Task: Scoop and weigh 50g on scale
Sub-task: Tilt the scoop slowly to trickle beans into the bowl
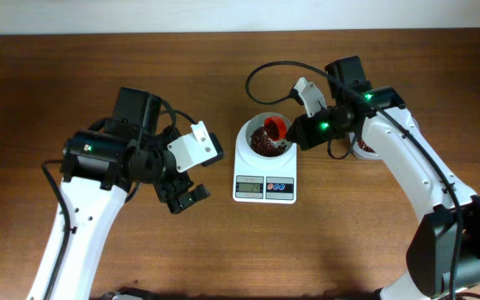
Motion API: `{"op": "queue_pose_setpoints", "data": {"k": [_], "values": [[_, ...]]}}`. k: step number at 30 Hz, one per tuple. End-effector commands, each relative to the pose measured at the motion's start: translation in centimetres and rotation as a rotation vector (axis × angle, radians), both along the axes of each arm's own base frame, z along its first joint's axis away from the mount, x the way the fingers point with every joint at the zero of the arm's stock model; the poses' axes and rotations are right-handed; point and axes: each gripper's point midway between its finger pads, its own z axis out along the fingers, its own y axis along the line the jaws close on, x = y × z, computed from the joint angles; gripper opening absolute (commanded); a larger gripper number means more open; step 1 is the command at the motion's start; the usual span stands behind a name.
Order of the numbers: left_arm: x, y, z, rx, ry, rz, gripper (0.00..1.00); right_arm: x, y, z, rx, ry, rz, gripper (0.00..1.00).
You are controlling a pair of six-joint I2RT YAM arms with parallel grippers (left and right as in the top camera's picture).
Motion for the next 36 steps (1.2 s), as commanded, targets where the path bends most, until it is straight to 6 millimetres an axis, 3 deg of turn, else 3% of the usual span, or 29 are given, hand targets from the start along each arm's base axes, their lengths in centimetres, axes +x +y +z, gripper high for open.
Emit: {"op": "queue_pose_setpoints", "data": {"k": [1,4,8,10,13,18,25,28,31,34,36], "values": [[-0.3,0.1,0.1,-0.002,-0.01,-0.011,0.99,0.0,0.9,2.3,0.047,-0.052,0.031,0.04],[-0.3,0.1,0.1,-0.002,-0.01,-0.012,0.99,0.6,0.1,1.9,0.004,-0.051,-0.019,0.04],[-0.3,0.1,0.1,-0.001,-0.01,-0.012,0.99,0.1,1.1,2.5,0.062,-0.069,0.054,0.04],[-0.3,0.1,0.1,-0.002,-0.01,-0.011,0.99,0.8,-0.2,1.7,-0.015,-0.049,-0.043,0.04],[-0.3,0.1,0.1,-0.002,-0.01,-0.011,0.99,-0.1,1.3,2.6,0.072,-0.062,0.056,0.04],[-0.3,0.1,0.1,-0.002,-0.01,-0.011,0.99,-0.2,1.6,2.8,0.096,-0.056,0.062,0.04],[-0.3,0.1,0.1,-0.002,-0.01,-0.012,0.99,0.2,0.5,2.0,0.03,-0.025,-0.026,0.04],[-0.3,0.1,0.1,-0.002,-0.01,-0.011,0.99,-0.4,1.8,3.0,0.113,-0.05,0.072,0.04],[-0.3,0.1,0.1,-0.002,-0.01,-0.011,0.99,0.4,0.0,1.7,0.002,-0.026,-0.041,0.04],[-0.3,0.1,0.1,-0.002,-0.01,-0.011,0.99,-0.5,1.3,2.4,0.068,-0.057,0.079,0.04],[-0.3,0.1,0.1,-0.002,-0.01,-0.011,0.99,0.3,0.1,1.7,-0.005,-0.046,-0.005,0.04]]}}
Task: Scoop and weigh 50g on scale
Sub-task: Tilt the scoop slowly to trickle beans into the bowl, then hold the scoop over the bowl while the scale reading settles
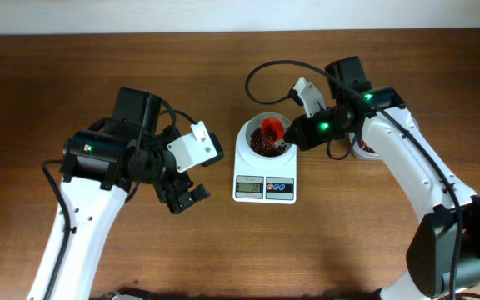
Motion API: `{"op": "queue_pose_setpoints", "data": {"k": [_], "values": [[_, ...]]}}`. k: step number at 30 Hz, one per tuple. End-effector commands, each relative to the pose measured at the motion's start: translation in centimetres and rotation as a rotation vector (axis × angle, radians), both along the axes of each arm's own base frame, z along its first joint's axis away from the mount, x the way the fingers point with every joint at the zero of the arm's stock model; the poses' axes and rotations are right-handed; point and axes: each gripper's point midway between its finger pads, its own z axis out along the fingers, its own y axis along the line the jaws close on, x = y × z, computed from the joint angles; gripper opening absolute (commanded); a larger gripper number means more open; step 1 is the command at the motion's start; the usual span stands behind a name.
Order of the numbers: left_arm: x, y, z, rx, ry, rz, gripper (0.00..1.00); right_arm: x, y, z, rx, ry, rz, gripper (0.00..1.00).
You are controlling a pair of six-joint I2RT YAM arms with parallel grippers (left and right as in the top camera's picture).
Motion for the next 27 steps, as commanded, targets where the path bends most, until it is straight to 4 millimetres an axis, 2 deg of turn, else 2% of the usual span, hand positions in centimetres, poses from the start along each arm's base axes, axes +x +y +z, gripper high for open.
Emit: {"op": "queue_pose_setpoints", "data": {"k": [1,4,7,10,12,13,14,15,17,20,22,23,25,27], "values": [[-0.3,0.1,0.1,-0.001,-0.01,-0.011,0.99,0.7,-0.7,1.2,-0.056,-0.059,-0.03,0.04],[-0.3,0.1,0.1,-0.002,-0.01,-0.011,0.99,0.1,0.3,1.8,-0.001,-0.077,0.051,0.04],[-0.3,0.1,0.1,-0.002,-0.01,-0.011,0.99,1.1,-1.3,1.0,-0.086,-0.056,-0.074,0.04],[-0.3,0.1,0.1,-0.002,-0.01,-0.011,0.99,-0.3,0.7,2.0,0.022,-0.084,0.09,0.04],[-0.3,0.1,0.1,-0.002,-0.01,-0.011,0.99,0.7,-0.5,1.4,-0.041,-0.056,-0.029,0.04],[-0.3,0.1,0.1,-0.002,-0.01,-0.011,0.99,0.6,-0.7,1.2,-0.052,-0.052,-0.034,0.04],[-0.3,0.1,0.1,-0.002,-0.01,-0.011,0.99,-0.6,0.9,2.1,0.038,-0.082,0.111,0.04],[-0.3,0.1,0.1,-0.002,-0.01,-0.011,0.99,-0.5,1.0,2.2,0.042,-0.083,0.106,0.04],[-0.3,0.1,0.1,-0.002,-0.01,-0.011,0.99,0.5,-0.4,1.4,-0.038,-0.059,-0.013,0.04],[-0.3,0.1,0.1,-0.002,-0.01,-0.012,0.99,0.0,-0.3,1.3,-0.045,-0.081,0.055,0.04],[-0.3,0.1,0.1,-0.002,-0.01,-0.012,0.99,1.0,-1.7,0.6,-0.114,-0.053,-0.075,0.04],[-0.3,0.1,0.1,-0.002,-0.01,-0.011,0.99,0.9,-1.6,0.6,-0.113,-0.057,-0.06,0.04],[-0.3,0.1,0.1,-0.002,-0.01,-0.011,0.99,-0.2,-0.1,1.4,-0.031,-0.085,0.077,0.04],[-0.3,0.1,0.1,-0.002,-0.01,-0.011,0.99,0.7,-0.7,1.1,-0.062,-0.066,-0.015,0.04]]}}
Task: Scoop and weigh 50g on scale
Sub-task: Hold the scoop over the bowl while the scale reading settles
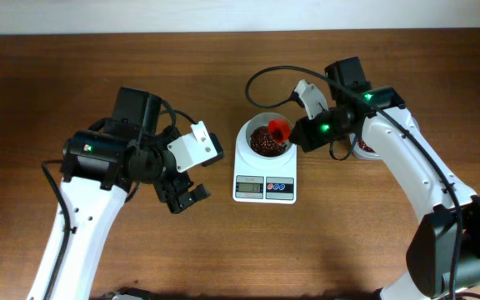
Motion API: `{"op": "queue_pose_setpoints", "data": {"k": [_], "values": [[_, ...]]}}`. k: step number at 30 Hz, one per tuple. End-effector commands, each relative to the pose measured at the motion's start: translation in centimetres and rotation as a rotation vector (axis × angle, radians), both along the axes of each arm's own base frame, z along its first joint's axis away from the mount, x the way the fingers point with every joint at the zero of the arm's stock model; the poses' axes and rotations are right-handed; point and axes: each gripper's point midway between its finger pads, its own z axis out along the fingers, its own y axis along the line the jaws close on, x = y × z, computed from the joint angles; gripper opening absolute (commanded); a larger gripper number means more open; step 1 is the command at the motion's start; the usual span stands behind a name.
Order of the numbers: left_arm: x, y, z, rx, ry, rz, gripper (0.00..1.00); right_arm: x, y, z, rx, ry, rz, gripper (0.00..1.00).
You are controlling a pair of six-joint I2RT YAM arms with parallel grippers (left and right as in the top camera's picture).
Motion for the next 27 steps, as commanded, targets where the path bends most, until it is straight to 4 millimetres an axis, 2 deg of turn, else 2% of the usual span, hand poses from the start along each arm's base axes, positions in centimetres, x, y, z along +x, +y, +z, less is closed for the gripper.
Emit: {"op": "queue_pose_setpoints", "data": {"k": [1,4,6,7,9,11,14,16,19,22,25,27], "values": [[-0.3,0.1,0.1,-0.002,-0.01,-0.011,0.99,0.9,0.0,1.7,-0.002,-0.052,-0.043,0.04],[-0.3,0.1,0.1,-0.002,-0.01,-0.011,0.99,-0.5,1.6,2.7,0.084,-0.087,0.125,0.04],[-0.3,0.1,0.1,-0.001,-0.01,-0.011,0.99,0.9,-0.1,1.8,-0.011,-0.067,-0.025,0.04],[-0.3,0.1,0.1,-0.001,-0.01,-0.012,0.99,0.8,-0.3,1.7,-0.027,-0.075,-0.012,0.04],[-0.3,0.1,0.1,-0.002,-0.01,-0.011,0.99,-0.2,0.7,2.2,0.008,-0.102,0.105,0.04],[-0.3,0.1,0.1,-0.002,-0.01,-0.011,0.99,0.4,0.2,1.9,-0.039,-0.1,0.039,0.04],[-0.3,0.1,0.1,-0.001,-0.01,-0.012,0.99,0.0,0.5,2.0,-0.056,-0.118,0.085,0.04],[-0.3,0.1,0.1,-0.001,-0.01,-0.011,0.99,0.4,0.3,1.9,-0.079,-0.122,0.043,0.04],[-0.3,0.1,0.1,-0.002,-0.01,-0.011,0.99,-1.1,1.9,2.6,-0.057,-0.157,0.194,0.04],[-0.3,0.1,0.1,-0.002,-0.01,-0.011,0.99,1.1,-0.1,2.0,-0.215,-0.194,0.028,0.04],[-0.3,0.1,0.1,-0.002,-0.01,-0.011,0.99,0.3,0.8,2.4,-0.184,-0.202,0.101,0.04],[-0.3,0.1,0.1,-0.002,-0.01,-0.011,0.99,1.1,0.4,2.6,-0.198,-0.209,0.03,0.04]]}}
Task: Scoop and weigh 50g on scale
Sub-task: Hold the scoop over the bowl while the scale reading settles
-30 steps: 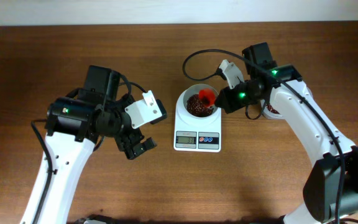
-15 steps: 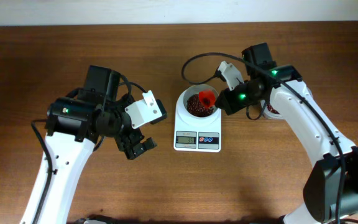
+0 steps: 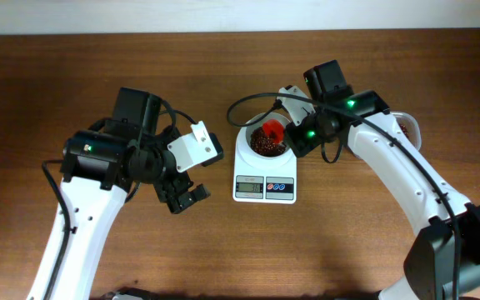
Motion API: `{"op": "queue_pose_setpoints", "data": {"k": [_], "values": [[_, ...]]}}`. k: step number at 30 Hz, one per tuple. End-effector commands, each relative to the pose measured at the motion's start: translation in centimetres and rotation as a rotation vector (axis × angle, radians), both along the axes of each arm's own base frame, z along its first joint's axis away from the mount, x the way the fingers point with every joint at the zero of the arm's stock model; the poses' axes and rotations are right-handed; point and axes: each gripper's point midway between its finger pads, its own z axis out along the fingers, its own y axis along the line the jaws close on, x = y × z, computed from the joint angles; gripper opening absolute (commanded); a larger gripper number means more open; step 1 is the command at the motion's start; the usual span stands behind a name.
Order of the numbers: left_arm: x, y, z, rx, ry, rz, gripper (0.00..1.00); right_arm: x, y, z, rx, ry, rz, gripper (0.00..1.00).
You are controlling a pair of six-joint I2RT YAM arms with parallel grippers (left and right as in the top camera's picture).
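Observation:
A white scale (image 3: 264,177) stands mid-table with a white bowl (image 3: 245,138) of dark brown grains on it. My right gripper (image 3: 288,138) is shut on a red scoop (image 3: 273,131), which hangs over the bowl's right side. At the far right a second white bowl (image 3: 409,128) with dark grains peeks out beside the right arm. My left gripper (image 3: 187,198) hovers over bare table left of the scale, holding nothing, its fingers slightly apart.
The scale's display and buttons (image 3: 264,188) face the table's front. A black cable (image 3: 252,102) loops above the bowl behind the right wrist. The pale back wall (image 3: 240,15) borders the far edge of the brown table.
My right arm has shifted left, so the source bowl at the right now shows. The red scoop sits a little further left over the scale bowl. The left arm has not moved.
The right gripper held the red scoop over the scale bowl at every moment, its tilt and position changing slightly each time. By now the arm has swung left over the scale. The left arm stayed still throughout.

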Motion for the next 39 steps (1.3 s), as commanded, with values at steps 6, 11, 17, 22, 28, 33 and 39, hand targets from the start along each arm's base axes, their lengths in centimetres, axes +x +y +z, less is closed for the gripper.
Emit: {"op": "queue_pose_setpoints", "data": {"k": [6,11,17,22,28,33,39], "values": [[-0.3,0.1,0.1,-0.002,-0.01,-0.011,0.99,1.0,-0.1,2.7,0.005,-0.079,-0.041,0.04],[-0.3,0.1,0.1,-0.001,-0.01,-0.011,0.99,0.6,-0.5,2.5,-0.041,-0.083,-0.031,0.04],[-0.3,0.1,0.1,-0.002,-0.01,-0.011,0.99,0.1,-0.5,2.8,-0.044,-0.077,-0.013,0.04],[-0.3,0.1,0.1,-0.002,-0.01,-0.011,0.99,-0.2,-0.1,2.9,-0.034,-0.072,0.008,0.04],[-0.3,0.1,0.1,-0.002,-0.01,-0.011,0.99,-0.5,0.4,3.0,-0.008,-0.064,0.035,0.04],[-0.3,0.1,0.1,-0.002,-0.01,-0.011,0.99,-0.2,0.5,3.2,0.01,-0.057,-0.017,0.04],[-0.3,0.1,0.1,-0.002,-0.01,-0.011,0.99,0.2,0.2,3.3,-0.005,-0.073,-0.037,0.04]]}}
